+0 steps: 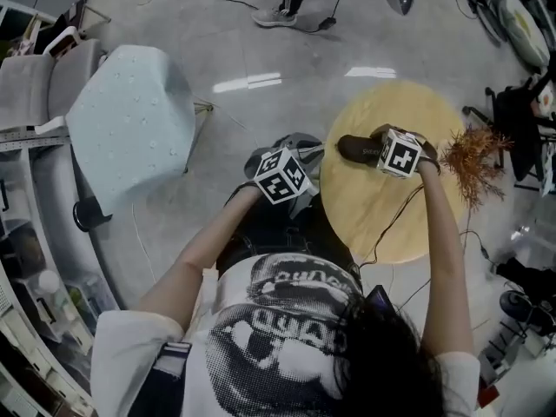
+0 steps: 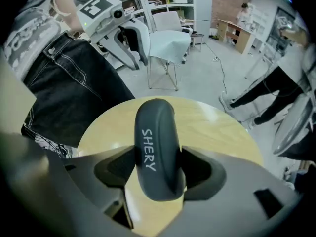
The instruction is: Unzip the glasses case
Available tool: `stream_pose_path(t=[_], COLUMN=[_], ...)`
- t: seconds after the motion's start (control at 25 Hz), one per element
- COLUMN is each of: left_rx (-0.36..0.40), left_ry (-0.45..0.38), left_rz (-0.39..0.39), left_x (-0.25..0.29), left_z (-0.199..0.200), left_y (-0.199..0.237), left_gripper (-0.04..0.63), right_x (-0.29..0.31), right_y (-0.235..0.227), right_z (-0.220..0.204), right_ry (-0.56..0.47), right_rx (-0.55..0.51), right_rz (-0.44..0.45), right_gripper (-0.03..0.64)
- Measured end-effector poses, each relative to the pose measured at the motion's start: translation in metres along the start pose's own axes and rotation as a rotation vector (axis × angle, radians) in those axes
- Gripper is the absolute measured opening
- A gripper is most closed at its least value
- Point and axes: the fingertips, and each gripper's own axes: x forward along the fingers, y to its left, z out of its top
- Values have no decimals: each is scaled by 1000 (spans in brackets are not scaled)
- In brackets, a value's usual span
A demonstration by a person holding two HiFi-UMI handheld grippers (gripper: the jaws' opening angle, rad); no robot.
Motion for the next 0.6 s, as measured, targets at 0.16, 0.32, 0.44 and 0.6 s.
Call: stream_pose_path(t=[0.16,0.32,0.44,0.6], left_rx=[121,222,270,296], left_ry=[79,119,144,163], left_rz=[-83,-139,-175,-221], left_x=[33,55,68,77], left_z=[-14,-17,-21,-24], left_y=[-6,-8,-8,-9], left_gripper=[107,107,107,98], right_x=[2,4,5,6], right_y=[11,20,24,26], right_z=[2,5,8,8], right_ry=[-25,-45,-65,-92], right_rx=[72,126,168,202], right_rz=[-23,-46,-59,-74], right_gripper=[296,296,296,296])
